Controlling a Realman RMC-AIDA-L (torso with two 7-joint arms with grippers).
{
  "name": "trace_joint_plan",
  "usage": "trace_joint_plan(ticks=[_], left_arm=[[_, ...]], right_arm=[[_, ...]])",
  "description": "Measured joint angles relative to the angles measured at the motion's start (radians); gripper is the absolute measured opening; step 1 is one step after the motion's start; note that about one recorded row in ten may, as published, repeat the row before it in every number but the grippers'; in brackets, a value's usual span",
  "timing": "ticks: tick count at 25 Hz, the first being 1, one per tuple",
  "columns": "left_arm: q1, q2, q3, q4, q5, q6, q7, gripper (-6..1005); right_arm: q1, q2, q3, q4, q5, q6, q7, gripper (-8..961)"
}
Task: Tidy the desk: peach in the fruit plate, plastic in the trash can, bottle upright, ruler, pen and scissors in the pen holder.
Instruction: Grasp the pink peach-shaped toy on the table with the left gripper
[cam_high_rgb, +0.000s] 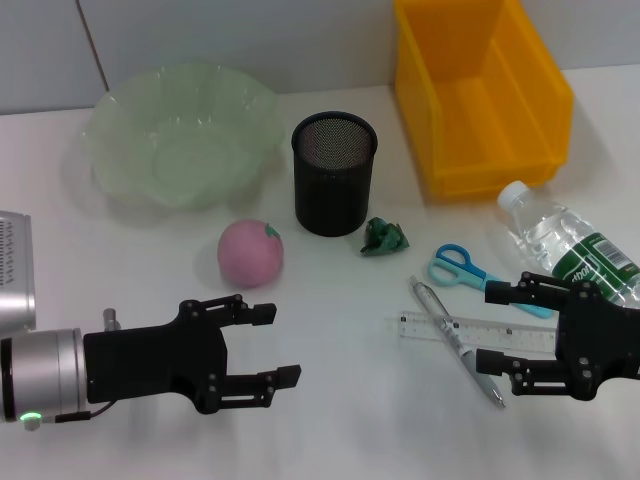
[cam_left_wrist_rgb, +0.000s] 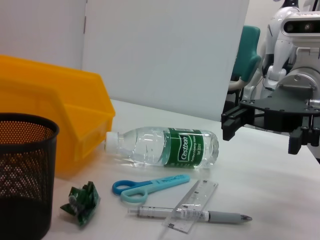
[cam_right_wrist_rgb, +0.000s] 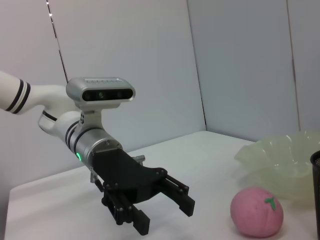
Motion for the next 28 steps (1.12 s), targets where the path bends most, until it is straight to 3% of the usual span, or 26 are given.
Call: trace_joint_plan(ticks=[7, 12, 16, 24, 28], left_arm=[[-0.006, -0.001, 0.000, 0.000, -0.044, -0.025, 0.027, 800], [-0.008, -0.008, 0.029, -0.031, -0.229, -0.198, 0.144, 800], [-0.054, -0.008, 0.056, -0.116, -0.351, -0.324, 0.272, 800], [-0.092, -0.008, 0.061, -0.167, -0.361, -0.380, 0.306, 799], [-0.110, -0.008, 0.109, -0.180, -0.363, -0.462, 0.293, 799]], right_arm=[[-0.005, 0.000, 0.000, 0.000, 0.002, 0.003, 0.000, 820], [-0.006, 0.000, 0.001, 0.008, 0.004, 0.015, 0.000, 819], [-0.004, 0.000, 0.000, 0.014, 0.004, 0.017, 0.000, 819], [0.001, 0.000, 0.000, 0.017, 0.005, 0.024, 0.000, 820], [0.006, 0.000, 0.000, 0.021, 0.006, 0.031, 0.000, 820]])
